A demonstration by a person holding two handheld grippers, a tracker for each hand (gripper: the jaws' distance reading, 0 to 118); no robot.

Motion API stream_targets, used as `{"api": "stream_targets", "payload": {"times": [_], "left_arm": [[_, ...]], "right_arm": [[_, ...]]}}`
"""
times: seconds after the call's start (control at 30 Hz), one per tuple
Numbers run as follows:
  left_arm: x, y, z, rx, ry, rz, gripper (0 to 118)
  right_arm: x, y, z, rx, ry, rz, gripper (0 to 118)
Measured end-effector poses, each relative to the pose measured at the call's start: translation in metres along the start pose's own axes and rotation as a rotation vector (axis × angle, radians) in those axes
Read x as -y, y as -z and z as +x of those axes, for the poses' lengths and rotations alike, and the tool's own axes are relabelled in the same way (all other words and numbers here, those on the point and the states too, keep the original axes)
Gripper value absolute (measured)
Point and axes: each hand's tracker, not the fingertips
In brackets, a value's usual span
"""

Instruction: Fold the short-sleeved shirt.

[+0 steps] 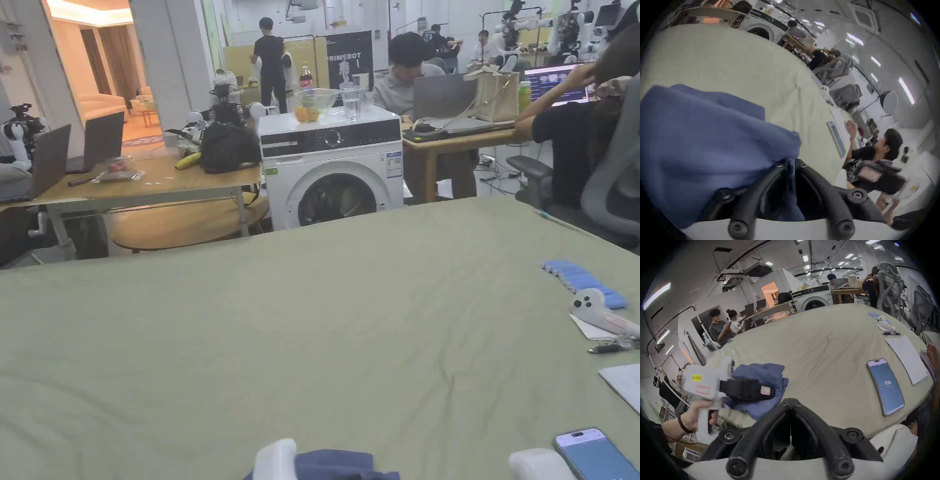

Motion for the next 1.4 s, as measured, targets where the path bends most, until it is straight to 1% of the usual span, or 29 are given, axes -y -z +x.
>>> {"api": "stream_targets", "payload": {"times": [0.03,0.07,0.13,0.17,0.2,0.27,0.3,0.33,0.37,0.4,0.43,0.53,0.6,0.63,0.67,0.7,0.73,0.77,0.83,0.87,0.93,0.97,1.07,1.13,1.2,1.23,1.3,1.33,1.4], "left_arm": [[-0.002,-0.017,0.001,-0.004,0.007,0.028,24],[-0.002,-0.038,-0.001,-0.031,0.0,0.048,41],[-0.001,-0.072,-0.009,-0.1,-0.005,0.099,79],[0.0,-0.088,-0.017,-0.158,-0.014,0.108,85],[0.003,-0.101,-0.025,-0.214,-0.026,0.119,85],[0.008,-0.116,-0.045,-0.267,-0.09,0.109,85],[0.012,-0.119,-0.057,-0.253,-0.144,0.094,85],[0.017,-0.12,-0.065,-0.238,-0.177,0.095,85],[0.022,-0.118,-0.074,-0.231,-0.215,0.094,85],[0.026,-0.113,-0.081,-0.231,-0.244,0.099,85],[0.029,-0.108,-0.087,-0.216,-0.269,0.093,85],[0.036,-0.078,-0.107,-0.099,-0.352,0.038,85],[0.043,-0.059,-0.108,-0.054,-0.388,-0.009,85],[0.041,-0.057,-0.105,-0.067,-0.383,0.081,84],[0.038,-0.056,-0.105,-0.078,-0.403,0.074,80],[0.034,-0.054,-0.104,-0.089,-0.434,0.051,64],[0.033,-0.053,-0.103,-0.117,-0.412,0.041,34],[0.033,-0.055,-0.1,-0.123,-0.379,0.037,31],[0.031,-0.066,-0.091,-0.127,-0.353,0.062,31],[0.031,-0.078,-0.086,-0.117,-0.345,0.092,30],[0.03,-0.11,-0.081,-0.032,-0.362,0.176,25],[0.03,-0.133,-0.08,-0.048,-0.36,0.214,24],[0.035,-0.215,-0.089,-0.216,-0.296,0.297,24],[0.045,-0.272,-0.104,-0.305,-0.329,0.345,24],[0.057,-0.336,-0.132,-0.416,-0.365,0.391,24],[0.061,-0.358,-0.143,-0.458,-0.371,0.393,24],[0.066,-0.392,-0.162,-0.557,-0.396,0.383,24],[0.069,-0.4,-0.169,-0.598,-0.398,0.42,24],[0.074,-0.411,-0.18,-0.625,-0.433,0.456,24]], "right_arm": [[-0.004,0.008,-0.005,-0.026,-0.013,-0.011,0],[-0.009,0.019,-0.011,-0.057,-0.032,-0.032,0],[-0.015,0.042,-0.022,-0.068,-0.08,-0.064,0],[-0.018,0.054,-0.029,-0.065,-0.125,-0.085,0],[-0.019,0.068,-0.033,-0.058,-0.162,-0.114,0],[-0.016,0.094,-0.038,-0.027,-0.195,-0.187,0],[-0.01,0.113,-0.038,0.014,-0.223,-0.273,0],[-0.006,0.125,-0.036,0.027,-0.218,-0.33,0],[-0.007,0.123,-0.033,-0.003,-0.163,-0.252,0],[-0.011,0.116,-0.03,-0.015,-0.09,-0.248,0],[-0.012,0.114,-0.029,-0.016,-0.056,-0.271,0],[-0.011,0.114,-0.026,-0.024,-0.099,-0.266,0],[-0.01,0.112,-0.026,-0.024,-0.087,-0.257,0],[-0.008,0.112,-0.027,-0.02,-0.088,-0.251,0],[-0.006,0.112,-0.029,-0.014,-0.1,-0.243,0],[-0.006,0.111,-0.03,-0.009,-0.107,-0.237,0],[-0.005,0.11,-0.031,-0.007,-0.106,-0.231,0],[-0.005,0.107,-0.032,-0.006,-0.112,-0.224,0],[-0.011,0.096,-0.037,-0.012,-0.118,-0.209,0],[-0.015,0.087,-0.042,-0.032,-0.093,-0.155,0],[-0.026,0.077,-0.056,-0.175,-0.056,-0.043,0],[-0.032,0.077,-0.068,-0.217,-0.046,-0.012,0],[-0.05,0.086,-0.11,-0.306,-0.11,0.058,0],[-0.057,0.094,-0.133,-0.355,-0.151,0.077,0],[-0.063,0.111,-0.155,-0.399,-0.17,0.076,0],[-0.066,0.121,-0.165,-0.41,-0.174,0.075,0],[-0.072,0.147,-0.188,-0.408,-0.192,0.065,0],[-0.077,0.162,-0.197,-0.415,-0.204,0.04,0],[-0.082,0.187,-0.221,-0.436,-0.219,0.009,0]]}}
